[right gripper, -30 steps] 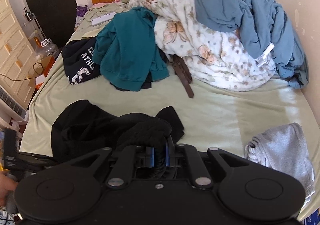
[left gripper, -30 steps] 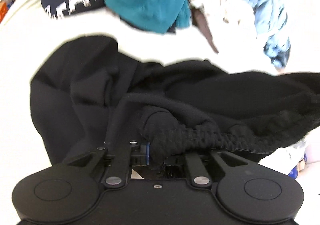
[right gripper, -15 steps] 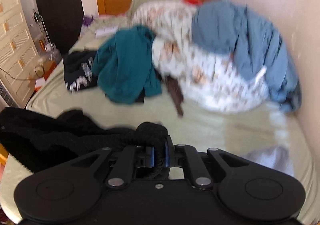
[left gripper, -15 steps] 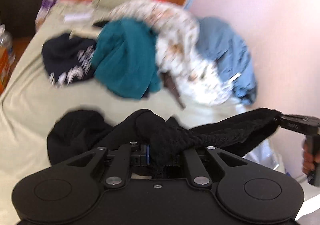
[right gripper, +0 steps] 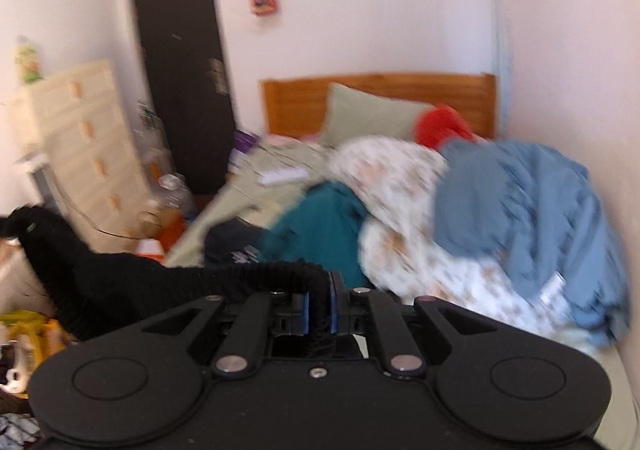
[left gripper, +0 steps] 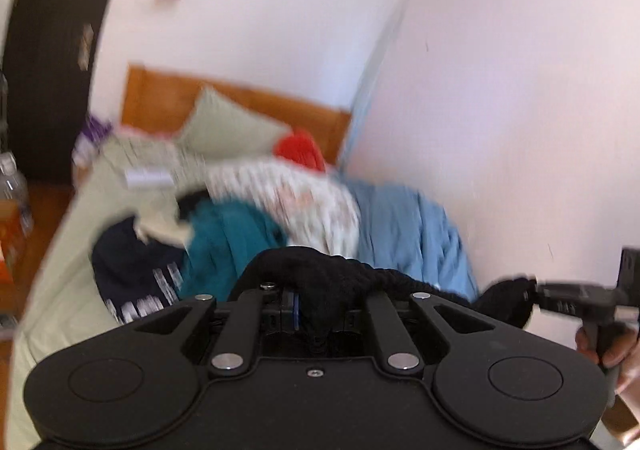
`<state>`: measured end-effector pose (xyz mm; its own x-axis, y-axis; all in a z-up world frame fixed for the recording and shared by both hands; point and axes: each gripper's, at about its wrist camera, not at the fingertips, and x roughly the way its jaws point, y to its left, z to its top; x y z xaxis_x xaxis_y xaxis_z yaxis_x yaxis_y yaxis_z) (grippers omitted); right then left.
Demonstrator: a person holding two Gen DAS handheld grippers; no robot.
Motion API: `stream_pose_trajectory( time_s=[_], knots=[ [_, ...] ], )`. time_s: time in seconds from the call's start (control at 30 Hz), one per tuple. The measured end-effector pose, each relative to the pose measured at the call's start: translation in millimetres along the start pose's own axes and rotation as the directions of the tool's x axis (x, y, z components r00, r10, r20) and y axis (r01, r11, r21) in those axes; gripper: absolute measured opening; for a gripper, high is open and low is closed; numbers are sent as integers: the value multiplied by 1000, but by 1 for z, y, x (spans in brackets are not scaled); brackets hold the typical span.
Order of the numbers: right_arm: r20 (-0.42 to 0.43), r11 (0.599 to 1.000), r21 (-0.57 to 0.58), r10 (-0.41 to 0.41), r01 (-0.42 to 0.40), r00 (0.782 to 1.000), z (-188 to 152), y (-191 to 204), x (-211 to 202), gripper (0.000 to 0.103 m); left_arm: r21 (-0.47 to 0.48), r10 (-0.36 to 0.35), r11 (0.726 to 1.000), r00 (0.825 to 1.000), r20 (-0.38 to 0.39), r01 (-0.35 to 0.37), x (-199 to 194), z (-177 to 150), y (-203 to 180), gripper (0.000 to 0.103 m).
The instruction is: Fold clothes
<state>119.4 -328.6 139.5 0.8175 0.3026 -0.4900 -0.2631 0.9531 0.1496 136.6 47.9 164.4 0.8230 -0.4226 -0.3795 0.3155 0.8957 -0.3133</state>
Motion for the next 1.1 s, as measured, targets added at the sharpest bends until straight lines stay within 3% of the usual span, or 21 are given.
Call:
stream_pose_trajectory(
  time_s=[0.1,0.23,0.4,0.53,0.67,0.77,0.83,0.9,0.93,1.03,1.1],
  knots=[
    [66,999,-18,51,-50,997,35,15,-11,8,37,4,999,998,62,-6,-26,36,-10,9],
    [208,997,-71,28,-14,978,81,19,-42,8,93,-46,995,988,146,33,-56,76,-36,9],
    [341,991,-127,0,46,940,132,12,-86,7,175,-147,979,962,230,108,-87,121,-88,10],
    [463,976,-175,-35,131,886,194,-5,-135,7,262,-193,958,942,274,120,-106,146,-133,10],
    [528,959,-212,-51,190,847,232,-11,-167,7,278,-240,947,927,288,159,-125,171,-172,10],
    [594,920,-278,-60,275,802,280,-15,-206,7,300,-276,936,912,303,183,-140,192,-200,10],
    [614,906,-295,-64,304,786,296,-16,-221,7,303,-301,931,894,331,201,-154,205,-217,10],
    [650,865,-340,-67,369,757,327,-15,-251,7,312,-329,924,879,346,223,-163,215,-232,10],
    [658,862,-341,-67,376,750,332,-13,-256,7,298,-333,926,876,349,233,-170,221,-246,10],
    [725,821,-365,-45,439,687,364,-6,-272,7,274,-334,930,876,349,245,-179,221,-268,10],
    [723,828,-375,-20,417,691,372,-3,-266,7,251,-313,939,885,345,235,-178,218,-278,10]
  ],
)
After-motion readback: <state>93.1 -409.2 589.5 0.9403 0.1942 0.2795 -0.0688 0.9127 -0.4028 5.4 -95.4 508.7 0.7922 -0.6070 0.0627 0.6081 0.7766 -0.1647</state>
